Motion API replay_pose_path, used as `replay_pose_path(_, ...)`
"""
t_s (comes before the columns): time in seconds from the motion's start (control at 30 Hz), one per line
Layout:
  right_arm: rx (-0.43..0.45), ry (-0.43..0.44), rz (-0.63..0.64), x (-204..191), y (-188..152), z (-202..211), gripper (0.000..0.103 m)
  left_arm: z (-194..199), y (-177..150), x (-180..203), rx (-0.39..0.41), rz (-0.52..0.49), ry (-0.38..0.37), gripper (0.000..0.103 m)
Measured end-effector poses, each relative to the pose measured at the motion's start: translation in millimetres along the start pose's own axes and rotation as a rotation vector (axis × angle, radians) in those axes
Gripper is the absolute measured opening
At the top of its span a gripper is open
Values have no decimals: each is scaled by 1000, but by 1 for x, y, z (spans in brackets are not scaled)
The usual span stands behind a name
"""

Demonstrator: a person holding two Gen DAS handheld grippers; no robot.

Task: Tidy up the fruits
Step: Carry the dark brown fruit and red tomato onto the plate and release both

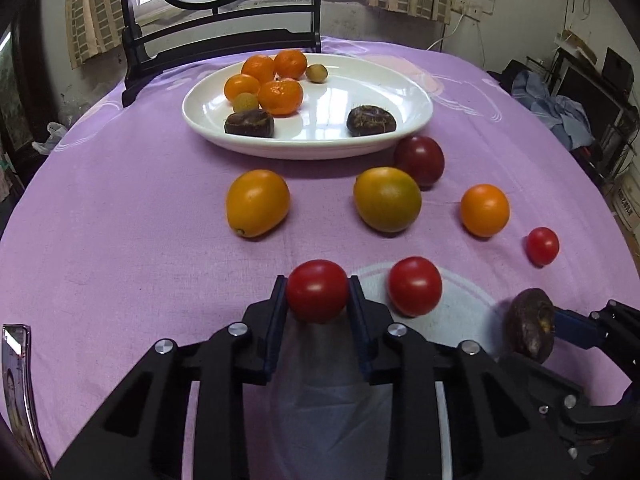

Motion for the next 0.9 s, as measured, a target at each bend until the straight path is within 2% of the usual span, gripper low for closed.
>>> replay_pose_path(0.27, 31, 4, 5, -2, 4, 3, 46, 26, -6, -12, -18, 35, 5, 29)
replay_pose_path(0.43, 59, -3, -11, 1, 10, 6, 46, 53, -4, -14, 2, 20, -4, 29)
replay_pose_path(0.67, 119, 32, -80, 2, 39, 24, 46, 79, 28, -9, 59, 3, -39, 29)
replay_pose_path(0.9, 165, 4, -16, 6, 88, 25, 46, 65, 63, -6, 68, 12, -34, 29)
Point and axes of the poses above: each gripper's, at about its wrist camera, not at the fingertips, and z roughly against the way its jaws point, x to its right, y to its top, the point moved 9 cm from there along -z, roughly the way its jaws point, and after that the axes turned 13 degrees about x, right-handed, at the moved point
